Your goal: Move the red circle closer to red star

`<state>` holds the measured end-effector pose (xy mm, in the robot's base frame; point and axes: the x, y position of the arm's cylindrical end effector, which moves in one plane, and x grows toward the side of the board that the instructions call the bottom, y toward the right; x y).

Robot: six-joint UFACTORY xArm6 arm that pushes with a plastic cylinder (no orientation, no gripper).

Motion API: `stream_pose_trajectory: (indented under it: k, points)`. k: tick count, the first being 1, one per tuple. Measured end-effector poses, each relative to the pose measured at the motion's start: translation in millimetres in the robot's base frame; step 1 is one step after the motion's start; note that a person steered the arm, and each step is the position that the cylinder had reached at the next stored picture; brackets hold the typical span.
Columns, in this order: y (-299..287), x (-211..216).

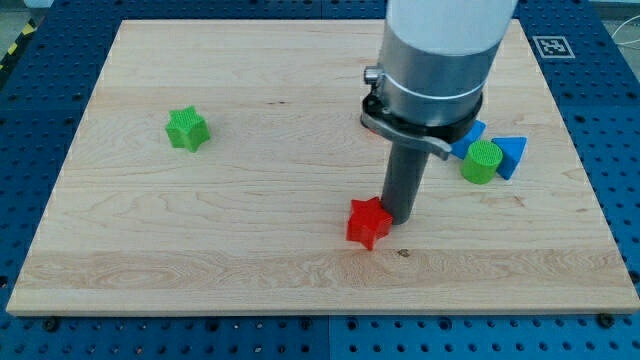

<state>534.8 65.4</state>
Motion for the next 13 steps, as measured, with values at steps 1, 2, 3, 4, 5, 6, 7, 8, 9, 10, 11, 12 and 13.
stream_pose_trajectory:
  k: [1, 2, 3, 4, 5, 6, 7, 8, 9, 10, 11, 12, 13]
  points:
    - [-21.1, 4.4]
    - [-25.0, -37.3]
    - [-28.7, -80.1]
    - [-54.1, -116.4]
    - [-50.1, -165.2]
    - [-19.9, -178.7]
    - [0.9, -173.3]
    - [20.4, -166.6]
    - [24.0, -157.1]
    - [19.8, -136.5]
    - [21.8, -118.4]
    - [25.0, -102.1]
    - [20.6, -84.0]
